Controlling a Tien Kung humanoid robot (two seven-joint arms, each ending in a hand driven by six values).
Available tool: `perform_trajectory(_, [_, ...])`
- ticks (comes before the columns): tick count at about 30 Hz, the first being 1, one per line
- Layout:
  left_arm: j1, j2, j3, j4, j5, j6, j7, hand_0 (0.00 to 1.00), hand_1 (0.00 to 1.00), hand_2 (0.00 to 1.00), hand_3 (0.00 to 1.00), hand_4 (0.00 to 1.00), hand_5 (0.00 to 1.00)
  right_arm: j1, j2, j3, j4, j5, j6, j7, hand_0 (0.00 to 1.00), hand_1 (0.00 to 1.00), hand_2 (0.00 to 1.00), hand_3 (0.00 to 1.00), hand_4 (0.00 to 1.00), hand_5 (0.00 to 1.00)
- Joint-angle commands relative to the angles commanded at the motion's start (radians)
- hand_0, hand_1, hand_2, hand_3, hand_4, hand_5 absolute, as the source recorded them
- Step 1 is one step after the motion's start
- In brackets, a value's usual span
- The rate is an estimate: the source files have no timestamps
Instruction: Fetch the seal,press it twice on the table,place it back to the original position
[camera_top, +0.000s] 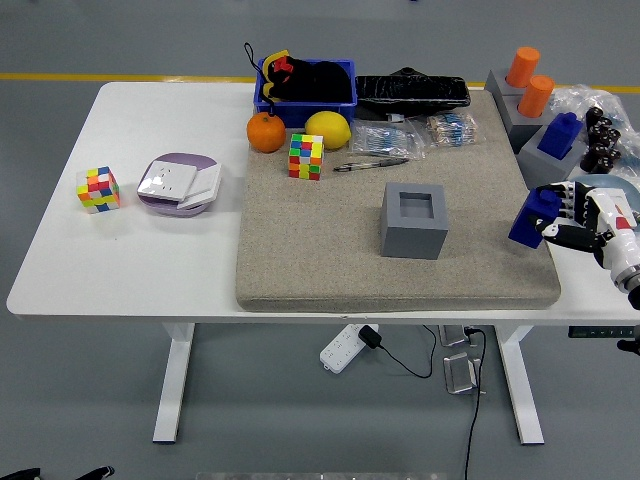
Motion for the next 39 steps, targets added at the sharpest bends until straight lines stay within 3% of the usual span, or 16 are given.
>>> perform_trajectory(13, [-0.002, 0.003, -0.010, -0.001, 0.021, 0.001, 0.005, 0.813, 0.785, 0.763, 0.805, 0.679, 0.419, 0.001, 0.036, -0.030, -0.035, -0.002, -0.002, 0.003, 0.648, 0.503, 0.508, 0.524, 0.663, 0.002])
perform_trajectory(27, [0.003, -0.001, -0.007, -0.001, 0.017, 0.000, 0.004, 0.813, 0.785, 0.763, 0.805, 0.679, 0.420, -0.007, 0.030, -0.054, -0.029, 0.011, 0.001, 0.002, 0.647, 0.502, 0.505, 0.517, 0.660, 0.002])
perform_trajectory(39, [0.000, 0.001, -0.002, 0.000, 0.004, 0.001, 0.001, 0.813, 0.785, 0.763, 0.805, 0.679, 0.420, 0.013, -0.015, -0.042, 0.178, 0.023, 0.008, -0.008, 0.647, 0.501, 0.504, 0.518, 0.659, 0.002])
